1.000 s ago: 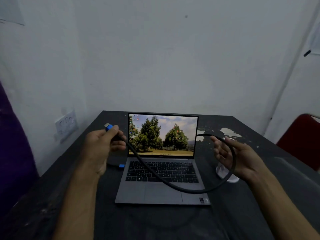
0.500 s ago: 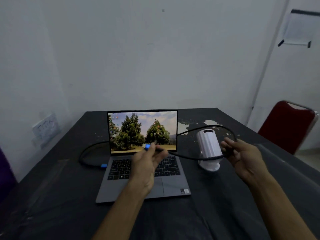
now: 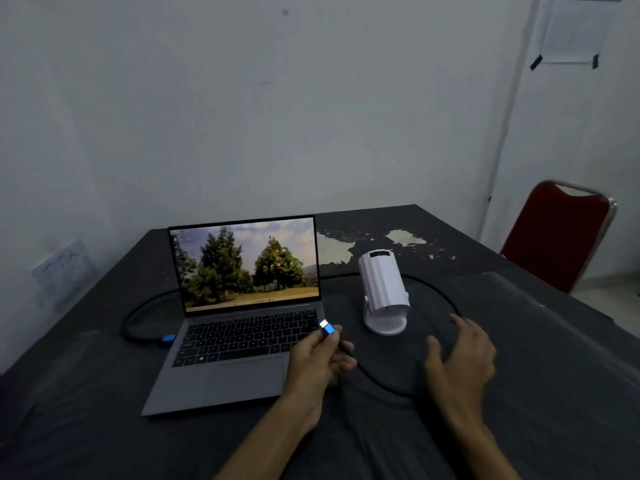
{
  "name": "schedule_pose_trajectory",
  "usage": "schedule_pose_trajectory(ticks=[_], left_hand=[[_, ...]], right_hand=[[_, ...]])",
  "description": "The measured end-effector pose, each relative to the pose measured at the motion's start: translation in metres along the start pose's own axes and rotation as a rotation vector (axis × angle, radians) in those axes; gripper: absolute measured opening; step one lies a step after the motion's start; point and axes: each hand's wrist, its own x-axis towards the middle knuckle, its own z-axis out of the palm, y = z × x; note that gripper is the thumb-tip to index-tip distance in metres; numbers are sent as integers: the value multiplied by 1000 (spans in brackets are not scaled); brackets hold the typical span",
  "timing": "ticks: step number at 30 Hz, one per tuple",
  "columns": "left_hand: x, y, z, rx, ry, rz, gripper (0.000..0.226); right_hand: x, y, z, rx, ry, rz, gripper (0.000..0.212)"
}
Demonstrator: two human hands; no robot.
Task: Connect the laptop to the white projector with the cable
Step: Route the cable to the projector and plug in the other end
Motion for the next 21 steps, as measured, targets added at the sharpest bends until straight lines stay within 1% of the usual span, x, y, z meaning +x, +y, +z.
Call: schedule_pose_trajectory(ticks=[2,6,7,9,12,15,19,21], left_hand=[[6,-3,8,60,30,25,18],[21,-9,24,38,58,17,13],[22,-11,30,27,62,14,13],[24,-18,42,1,61,13,14],[25,-31,62,-10,46,10,15],[23,-41,76,51,40,23,16],[22,-38,85,229,-14,36,17],[24,-35,87,315,-41,57,17]], right_hand=[[-2,-1,4,-131,72,-159,53],[-4,-2,6,-240,92,-279,53],[-4,-2,8,-241,84,-313,51],[-8,-3,11,-122,22,-372,44],[-21,-11,14,101,-170,-357,39],[-25,-15,16,198,-288,-293,34],[-16,-10,13,276,-281,-198,26],[-13,-7,13,259,-251,-161,21]])
